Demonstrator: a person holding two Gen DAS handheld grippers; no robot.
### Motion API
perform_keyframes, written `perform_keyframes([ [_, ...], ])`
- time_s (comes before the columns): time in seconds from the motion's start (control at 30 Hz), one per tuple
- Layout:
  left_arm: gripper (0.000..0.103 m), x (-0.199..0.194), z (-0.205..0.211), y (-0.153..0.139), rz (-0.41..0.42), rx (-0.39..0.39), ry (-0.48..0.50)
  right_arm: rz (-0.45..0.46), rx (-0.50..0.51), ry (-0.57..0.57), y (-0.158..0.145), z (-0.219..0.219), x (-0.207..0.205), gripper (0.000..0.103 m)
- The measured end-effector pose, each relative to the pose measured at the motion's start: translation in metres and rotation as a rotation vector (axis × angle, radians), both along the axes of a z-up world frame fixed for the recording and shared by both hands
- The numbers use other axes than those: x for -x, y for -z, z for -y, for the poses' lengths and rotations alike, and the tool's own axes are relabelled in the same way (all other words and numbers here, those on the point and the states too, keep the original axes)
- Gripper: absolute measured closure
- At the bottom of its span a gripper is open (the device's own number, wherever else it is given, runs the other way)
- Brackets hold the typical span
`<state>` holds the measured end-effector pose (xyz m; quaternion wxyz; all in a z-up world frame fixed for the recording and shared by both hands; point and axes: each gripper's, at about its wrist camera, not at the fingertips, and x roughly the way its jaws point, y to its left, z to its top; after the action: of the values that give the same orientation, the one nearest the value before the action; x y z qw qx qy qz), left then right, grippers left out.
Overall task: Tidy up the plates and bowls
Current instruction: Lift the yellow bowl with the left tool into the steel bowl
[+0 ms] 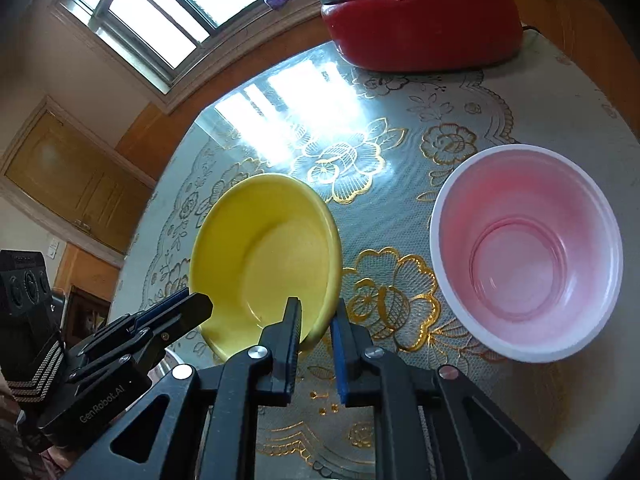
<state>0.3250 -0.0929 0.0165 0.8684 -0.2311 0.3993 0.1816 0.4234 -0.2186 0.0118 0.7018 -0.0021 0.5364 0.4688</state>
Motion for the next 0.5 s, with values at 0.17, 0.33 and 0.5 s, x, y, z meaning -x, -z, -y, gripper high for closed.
perform_keyframes([
  [0.17, 0.083, 0.028, 0.037, -0.024, 0.06, -0.06, 0.061, 0.031, -0.045, 0.004, -0.018, 0.032, 0.016, 0.089],
  [0.33, 0.082, 0.05, 0.07, -0.04, 0.114, -0.071, 0.141, 0.085, -0.077, 0.02, -0.036, 0.072, 0.033, 0.089],
  [0.5, 0.082, 0.069, 0.102, -0.047, 0.152, -0.064, 0.248, 0.149, -0.077, 0.002, -0.049, 0.116, 0.053, 0.089],
])
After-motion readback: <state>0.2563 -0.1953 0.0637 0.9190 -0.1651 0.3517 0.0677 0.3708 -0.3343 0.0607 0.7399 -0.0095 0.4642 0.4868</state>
